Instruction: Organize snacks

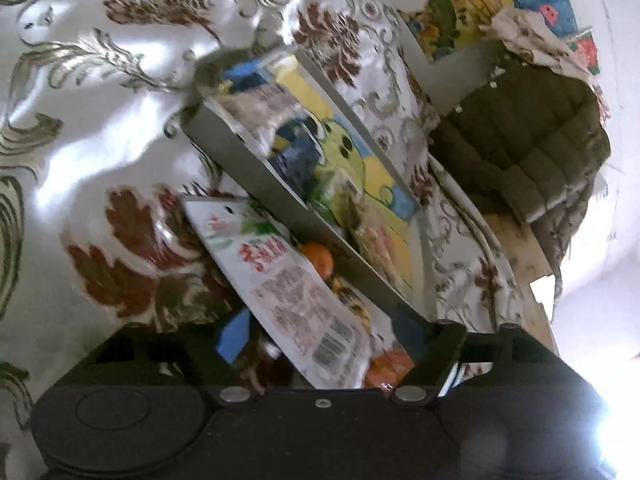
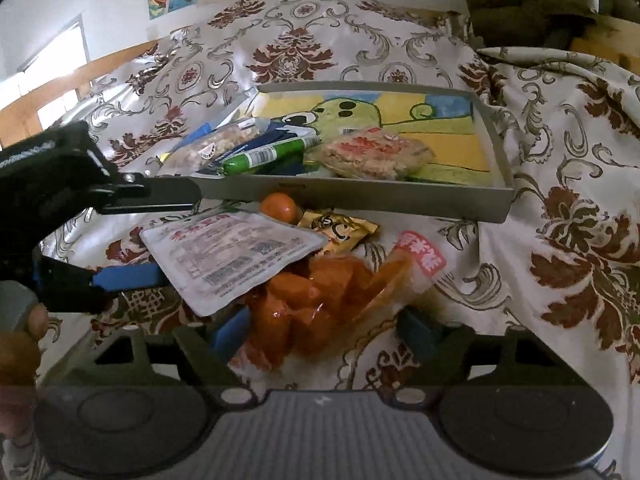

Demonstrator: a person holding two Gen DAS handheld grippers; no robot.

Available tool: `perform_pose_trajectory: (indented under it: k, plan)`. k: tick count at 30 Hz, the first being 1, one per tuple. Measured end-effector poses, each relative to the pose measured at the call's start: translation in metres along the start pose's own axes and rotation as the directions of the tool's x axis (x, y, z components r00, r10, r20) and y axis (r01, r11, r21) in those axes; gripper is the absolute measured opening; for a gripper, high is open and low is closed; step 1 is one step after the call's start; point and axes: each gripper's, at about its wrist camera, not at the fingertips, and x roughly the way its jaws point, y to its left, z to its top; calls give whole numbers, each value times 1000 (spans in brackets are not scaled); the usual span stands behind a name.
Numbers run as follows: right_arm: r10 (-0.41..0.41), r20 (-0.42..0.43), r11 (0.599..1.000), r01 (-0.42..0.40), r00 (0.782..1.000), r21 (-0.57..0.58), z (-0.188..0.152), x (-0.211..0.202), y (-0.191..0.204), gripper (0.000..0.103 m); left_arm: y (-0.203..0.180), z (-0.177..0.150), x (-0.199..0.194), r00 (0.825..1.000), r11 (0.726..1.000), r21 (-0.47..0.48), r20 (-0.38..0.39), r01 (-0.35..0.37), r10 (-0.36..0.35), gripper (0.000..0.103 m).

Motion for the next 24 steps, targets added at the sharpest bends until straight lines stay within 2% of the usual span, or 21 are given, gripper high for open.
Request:
perform_pose_trajectory:
  k: [2, 4, 7, 9, 10, 11, 14, 17, 19, 24]
  plan:
    - [0, 7, 1000, 0, 1000, 3, 1, 0, 2, 80, 5, 0, 2, 1000, 1000, -10, 2, -21, 21, 53]
    - [2, 12, 1000, -2, 1000, 2, 1, 0, 3, 79, 10, 2, 3, 1000, 999, -29, 2, -28, 28, 45]
    - [9, 9, 1000, -9, 1000, 15, 1, 2, 2, 78, 14, 5, 2, 1000, 998, -54, 8, -16, 17, 41]
    - [20, 3, 999, -20, 1000, 35, 2, 5, 0, 78, 14, 6, 1, 1000, 998, -58, 3, 7, -7, 30]
    - [24, 2, 999, -24, 1000, 45, 3, 7, -1, 78, 12, 6, 1, 1000, 999, -51, -3, 17, -17, 15]
    - [26, 0, 998, -26, 1000, 48, 3, 8, -1, 79, 9, 6, 2, 1000, 999, -38, -11, 26, -26, 11]
    - [31, -5, 998, -31, 1000, 49, 5, 12, -1, 78, 2, 3, 3, 999, 1000, 2, -21, 30, -30, 11]
    - [59, -12, 996, -58, 998, 67, 7, 12, -3, 65, 3, 4, 4, 999, 1000, -3, -27, 27, -27, 9]
    - [61, -18, 996, -59, 998, 67, 8, 11, 0, 63, 6, 6, 5, 999, 1000, -16, -32, 19, -20, 8]
    - [70, -41, 992, -66, 997, 106, 10, 10, -2, 60, 3, 15, 5, 994, 996, 20, -73, -82, 83, 8]
